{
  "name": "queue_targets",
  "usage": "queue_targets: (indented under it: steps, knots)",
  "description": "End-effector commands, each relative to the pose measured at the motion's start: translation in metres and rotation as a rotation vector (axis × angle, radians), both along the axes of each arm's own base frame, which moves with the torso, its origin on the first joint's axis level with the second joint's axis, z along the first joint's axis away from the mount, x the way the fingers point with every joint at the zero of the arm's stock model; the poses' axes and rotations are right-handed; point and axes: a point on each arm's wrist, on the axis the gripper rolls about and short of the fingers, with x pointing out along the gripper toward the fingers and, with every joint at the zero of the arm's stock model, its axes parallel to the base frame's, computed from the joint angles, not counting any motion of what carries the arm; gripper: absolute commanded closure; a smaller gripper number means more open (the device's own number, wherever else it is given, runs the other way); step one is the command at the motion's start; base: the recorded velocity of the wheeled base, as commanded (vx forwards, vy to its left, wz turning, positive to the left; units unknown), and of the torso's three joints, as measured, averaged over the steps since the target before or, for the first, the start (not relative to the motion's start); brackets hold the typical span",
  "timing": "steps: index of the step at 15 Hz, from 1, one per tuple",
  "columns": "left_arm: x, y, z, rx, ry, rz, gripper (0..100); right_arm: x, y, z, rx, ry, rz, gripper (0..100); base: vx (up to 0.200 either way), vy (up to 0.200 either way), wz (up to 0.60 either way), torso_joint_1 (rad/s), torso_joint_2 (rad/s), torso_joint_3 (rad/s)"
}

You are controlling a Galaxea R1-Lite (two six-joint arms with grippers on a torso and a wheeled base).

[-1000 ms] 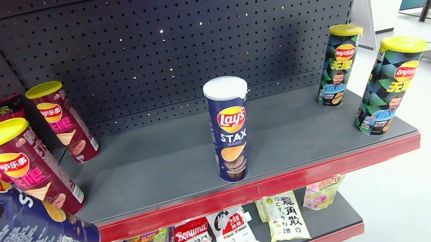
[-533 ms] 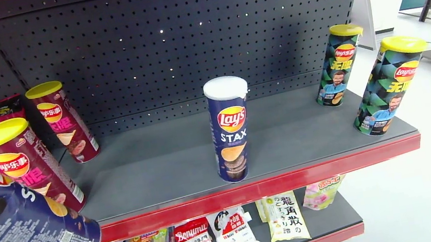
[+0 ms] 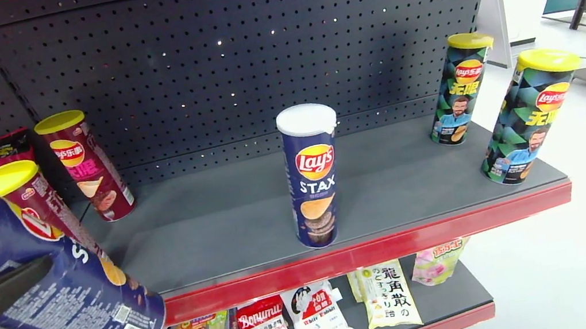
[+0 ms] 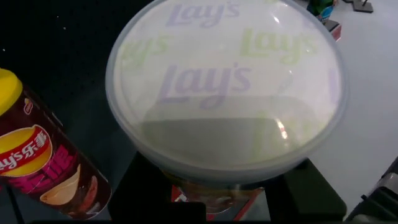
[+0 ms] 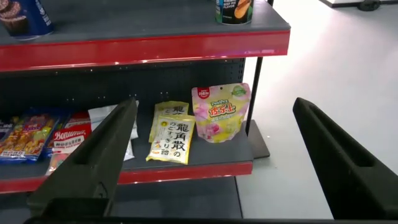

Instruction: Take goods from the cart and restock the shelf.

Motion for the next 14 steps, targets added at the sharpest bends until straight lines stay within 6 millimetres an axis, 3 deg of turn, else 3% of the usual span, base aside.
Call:
queue_targets:
  steps: [1, 6, 10, 11, 12, 14]
  knots:
    - [0.038, -0.001, -0.009, -0.001, 0.055, 0.002, 100, 0.0, 0.0, 0.0, -0.001, 0.0, -0.001, 0, 0.0, 0.0, 0.0, 0.0, 0.0, 0.0]
    - [0.11, -0.017, -0.025, 0.004, 0.057, -0.048, 100, 0.0, 0.0, 0.0, -0.001, 0.0, 0.001, 0, 0.0, 0.0, 0.0, 0.0, 0.0, 0.0]
    - [0.152, -0.035, -0.018, 0.002, 0.038, -0.106, 100, 0.0, 0.0, 0.0, -0.001, 0.0, 0.001, 0, 0.0, 0.0, 0.0, 0.0, 0.0, 0.0]
    - [0.152, -0.035, -0.018, 0.002, 0.038, -0.106, 100, 0.0, 0.0, 0.0, -0.001, 0.0, 0.001, 0, 0.0, 0.0, 0.0, 0.0, 0.0, 0.0]
    - [0.177, -0.046, -0.012, 0.002, 0.022, -0.123, 100, 0.0, 0.0, 0.0, -0.001, 0.0, 0.001, 0, 0.0, 0.0, 0.0, 0.0, 0.0, 0.0]
    - [0.198, -0.057, -0.005, 0.003, -0.006, -0.095, 100, 0.0, 0.0, 0.0, -0.001, 0.0, 0.001, 0, 0.0, 0.0, 0.0, 0.0, 0.0, 0.0]
